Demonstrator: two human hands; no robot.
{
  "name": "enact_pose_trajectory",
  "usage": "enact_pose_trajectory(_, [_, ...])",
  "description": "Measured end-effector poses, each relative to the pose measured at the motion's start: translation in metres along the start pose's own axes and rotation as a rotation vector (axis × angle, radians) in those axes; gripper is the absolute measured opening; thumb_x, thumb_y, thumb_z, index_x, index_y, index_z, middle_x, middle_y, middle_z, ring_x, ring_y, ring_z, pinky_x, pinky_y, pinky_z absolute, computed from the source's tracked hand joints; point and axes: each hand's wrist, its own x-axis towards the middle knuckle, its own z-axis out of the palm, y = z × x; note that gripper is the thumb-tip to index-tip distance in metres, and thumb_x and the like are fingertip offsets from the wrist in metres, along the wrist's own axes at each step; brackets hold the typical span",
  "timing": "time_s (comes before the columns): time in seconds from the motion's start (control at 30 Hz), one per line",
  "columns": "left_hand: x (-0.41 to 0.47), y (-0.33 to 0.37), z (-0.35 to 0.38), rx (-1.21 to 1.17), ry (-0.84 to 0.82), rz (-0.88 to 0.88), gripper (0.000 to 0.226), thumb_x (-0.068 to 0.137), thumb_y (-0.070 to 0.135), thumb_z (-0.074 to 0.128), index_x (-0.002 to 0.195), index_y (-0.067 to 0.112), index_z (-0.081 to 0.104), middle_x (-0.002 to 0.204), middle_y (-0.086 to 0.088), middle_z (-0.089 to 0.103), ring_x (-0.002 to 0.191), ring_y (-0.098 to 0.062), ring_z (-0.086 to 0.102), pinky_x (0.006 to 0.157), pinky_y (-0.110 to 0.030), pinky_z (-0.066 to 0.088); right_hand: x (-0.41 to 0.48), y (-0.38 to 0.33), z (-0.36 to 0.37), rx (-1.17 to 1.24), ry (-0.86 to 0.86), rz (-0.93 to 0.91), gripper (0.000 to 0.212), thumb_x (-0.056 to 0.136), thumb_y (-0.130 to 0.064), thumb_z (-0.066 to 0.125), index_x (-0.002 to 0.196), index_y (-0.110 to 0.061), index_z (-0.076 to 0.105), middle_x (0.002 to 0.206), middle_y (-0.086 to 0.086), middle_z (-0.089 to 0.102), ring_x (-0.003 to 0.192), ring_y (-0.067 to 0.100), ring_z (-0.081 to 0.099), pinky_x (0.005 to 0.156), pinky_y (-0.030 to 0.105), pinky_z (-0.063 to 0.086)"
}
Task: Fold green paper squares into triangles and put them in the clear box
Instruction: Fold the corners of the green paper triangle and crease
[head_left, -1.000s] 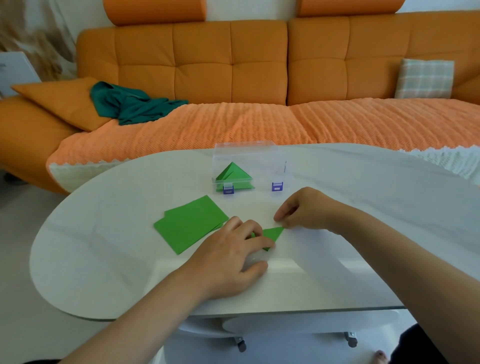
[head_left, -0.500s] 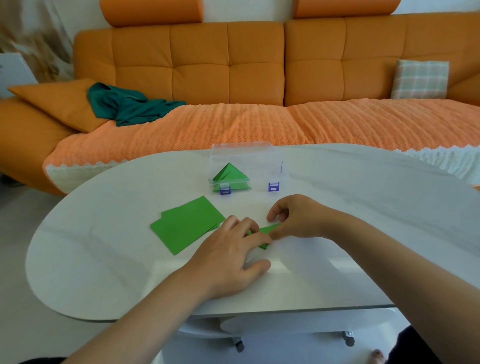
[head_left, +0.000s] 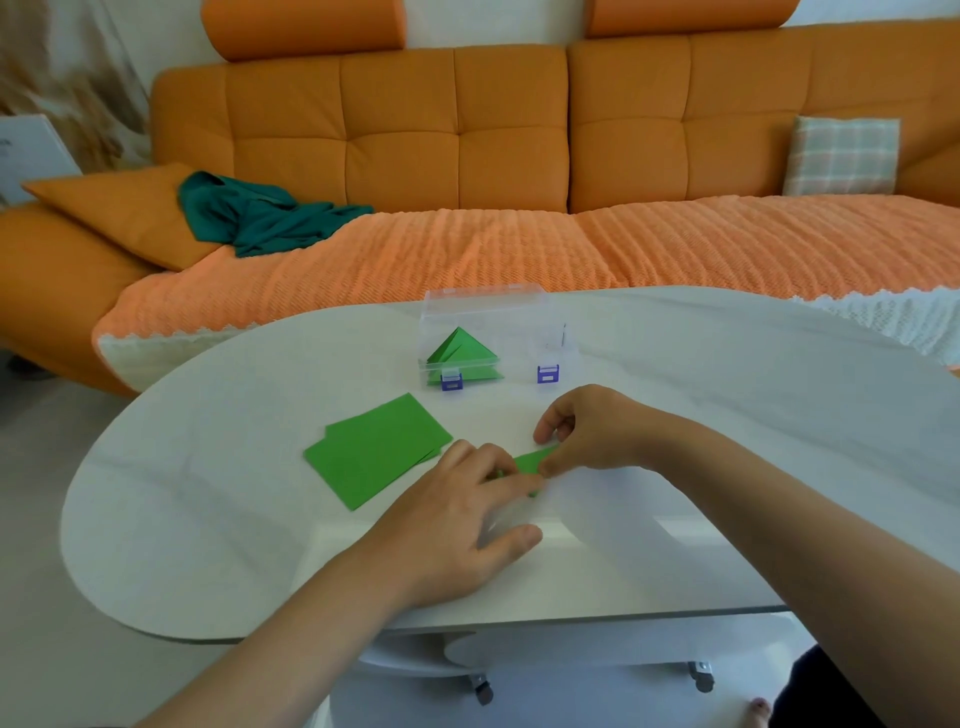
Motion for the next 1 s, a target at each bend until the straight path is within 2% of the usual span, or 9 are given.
enact_pose_trajectory(0.27, [0.002, 0.003, -0.001, 0.116, -0.033, 0.015, 0.057, 0.092, 0.067, 0.031, 0.140, 0.041, 0.048, 0.128, 0.011, 0.040, 0.115, -0.010, 0.034, 0.095, -0.034, 0.043, 0.006, 0.001, -0.001, 0.077, 0.070, 0.073, 0.016, 0.079, -0.011, 0.075, 0.080, -0.027, 0.076, 0.078, -0.009, 0.065, 0.076, 0.008, 0.058, 0.071, 0.019, 0.049])
enact_pose_trajectory(0.4, [0.002, 0.001, 0.000, 0.102, -0.040, 0.013, 0.058, 0.091, 0.068, 0.031, 0.140, 0.042, 0.048, 0.130, 0.011, 0.039, 0.117, -0.009, 0.033, 0.097, -0.033, 0.042, 0.010, 0.001, -0.002, 0.108, 0.110, 0.118, 0.020, 0.083, -0.007, 0.066, 0.088, -0.019, 0.080, 0.076, -0.010, 0.065, 0.073, 0.006, 0.056, 0.071, 0.020, 0.048])
enact_pose_trajectory(0.57, [0.006, -0.002, 0.002, 0.015, -0.015, -0.015, 0.056, 0.089, 0.069, 0.033, 0.133, 0.043, 0.057, 0.126, 0.014, 0.043, 0.115, -0.007, 0.036, 0.099, -0.031, 0.041, 0.014, 0.001, 0.001, 0.083, 0.153, 0.162, 0.018, 0.082, -0.012, 0.065, 0.094, -0.010, 0.078, 0.097, 0.007, 0.071, 0.091, 0.020, 0.064, 0.083, 0.033, 0.057])
enact_pose_trajectory(0.63, [0.008, -0.005, 0.003, -0.056, -0.003, -0.047, 0.055, 0.086, 0.070, 0.035, 0.128, 0.045, 0.062, 0.128, 0.017, 0.045, 0.115, -0.003, 0.037, 0.101, -0.027, 0.039, 0.017, 0.003, 0.004, 0.063, 0.187, 0.172, 0.023, 0.080, -0.012, 0.061, 0.096, -0.006, 0.077, 0.100, 0.013, 0.072, 0.089, 0.023, 0.066, 0.079, 0.033, 0.056])
enact_pose_trajectory(0.7, [0.012, -0.009, 0.001, -0.116, 0.017, -0.075, 0.054, 0.082, 0.071, 0.038, 0.121, 0.046, 0.066, 0.127, 0.020, 0.047, 0.114, 0.000, 0.039, 0.102, -0.024, 0.037, 0.019, 0.006, 0.006, 0.046, 0.221, 0.162, 0.029, 0.078, -0.011, 0.055, 0.098, -0.003, 0.075, 0.101, 0.016, 0.072, 0.076, 0.020, 0.061, 0.068, 0.029, 0.054])
enact_pose_trajectory(0.77, [0.016, -0.013, -0.002, -0.156, 0.027, -0.104, 0.050, 0.079, 0.070, 0.046, 0.115, 0.043, 0.070, 0.122, 0.022, 0.051, 0.113, 0.001, 0.041, 0.102, -0.025, 0.037, 0.015, 0.007, 0.008, 0.029, 0.217, 0.116, 0.027, 0.081, -0.010, 0.053, 0.096, -0.006, 0.076, 0.090, 0.010, 0.071, 0.068, 0.012, 0.055, 0.063, 0.024, 0.051])
enact_pose_trajectory(0.83, [0.021, -0.017, -0.005, -0.146, 0.052, -0.116, 0.044, 0.078, 0.061, 0.058, 0.112, 0.037, 0.072, 0.115, 0.023, 0.054, 0.112, 0.000, 0.044, 0.103, -0.026, 0.037, 0.008, 0.008, 0.008, 0.037, 0.195, 0.035, 0.028, 0.085, -0.007, 0.051, 0.093, -0.018, 0.075, 0.079, -0.007, 0.062, 0.066, 0.005, 0.052, 0.057, 0.014, 0.043])
enact_pose_trajectory(0.9, [0.025, -0.021, -0.005, -0.131, 0.093, -0.120, 0.040, 0.077, 0.054, 0.068, 0.111, 0.034, 0.071, 0.109, 0.022, 0.056, 0.109, -0.001, 0.046, 0.101, -0.027, 0.039, 0.000, 0.013, 0.009, 0.049, 0.191, -0.059, 0.029, 0.087, -0.008, 0.050, 0.094, -0.027, 0.071, 0.083, -0.011, 0.058, 0.068, 0.002, 0.052, 0.055, 0.009, 0.036])
enact_pose_trajectory(1.0, [0.029, -0.023, -0.005, -0.095, 0.116, -0.103, 0.038, 0.080, 0.050, 0.070, 0.112, 0.032, 0.070, 0.105, 0.019, 0.059, 0.102, -0.003, 0.049, 0.095, -0.028, 0.044, -0.009, 0.018, 0.011, 0.064, 0.144, -0.178, 0.020, 0.088, -0.020, 0.061, 0.099, -0.034, 0.069, 0.099, -0.015, 0.060, 0.071, -0.001, 0.053, 0.062, 0.007, 0.036])
